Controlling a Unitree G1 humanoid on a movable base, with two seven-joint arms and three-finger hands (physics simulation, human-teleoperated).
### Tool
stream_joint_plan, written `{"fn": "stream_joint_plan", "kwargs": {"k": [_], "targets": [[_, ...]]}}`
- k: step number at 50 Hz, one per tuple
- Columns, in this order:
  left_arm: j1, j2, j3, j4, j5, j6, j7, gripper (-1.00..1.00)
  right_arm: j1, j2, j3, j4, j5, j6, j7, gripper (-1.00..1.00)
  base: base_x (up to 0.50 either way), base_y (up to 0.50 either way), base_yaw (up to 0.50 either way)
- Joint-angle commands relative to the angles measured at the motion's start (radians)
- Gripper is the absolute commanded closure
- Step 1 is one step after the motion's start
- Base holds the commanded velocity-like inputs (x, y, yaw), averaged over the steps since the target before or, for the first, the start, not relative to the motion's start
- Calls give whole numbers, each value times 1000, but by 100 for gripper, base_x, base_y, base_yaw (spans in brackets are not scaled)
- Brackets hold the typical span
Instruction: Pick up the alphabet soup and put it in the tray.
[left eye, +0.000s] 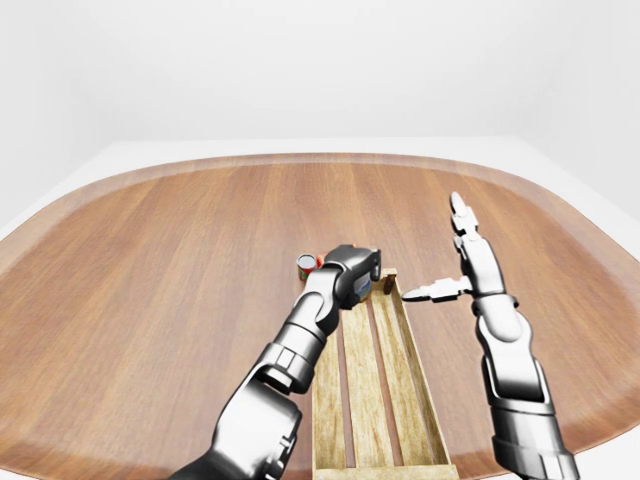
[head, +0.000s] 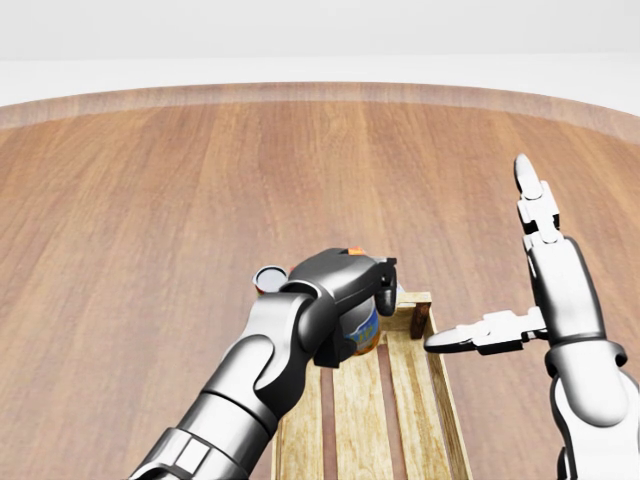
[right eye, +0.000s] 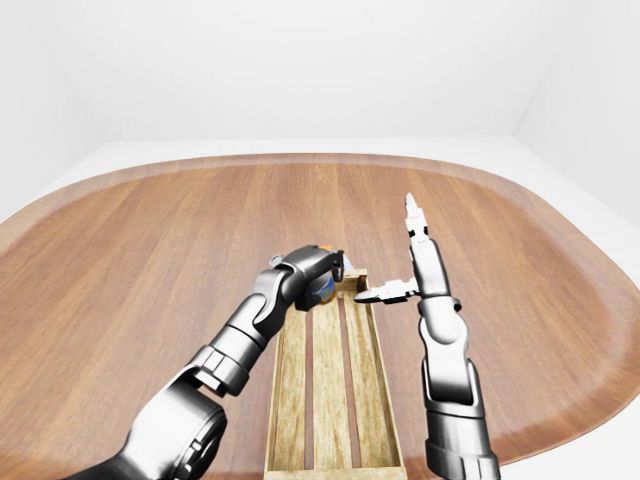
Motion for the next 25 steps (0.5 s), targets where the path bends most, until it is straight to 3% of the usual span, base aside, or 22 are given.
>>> {"fn": "stream_joint_plan", "kwargs": {"k": [1, 8, 25], "targets": [[8, -30, -2, 118, -42, 0, 69, 100, 6, -1, -4, -6, 1, 0, -2, -100, 0, 0, 0], [-30, -32, 4, 295, -40, 0, 158, 100, 11, 0, -4, 5, 2, 0, -5, -100, 0, 0, 0], [-52, -57, 7, 410, -56, 0, 216, 100, 11, 1, -3, -3, 4, 0, -4, -99, 0, 0, 0]]}}
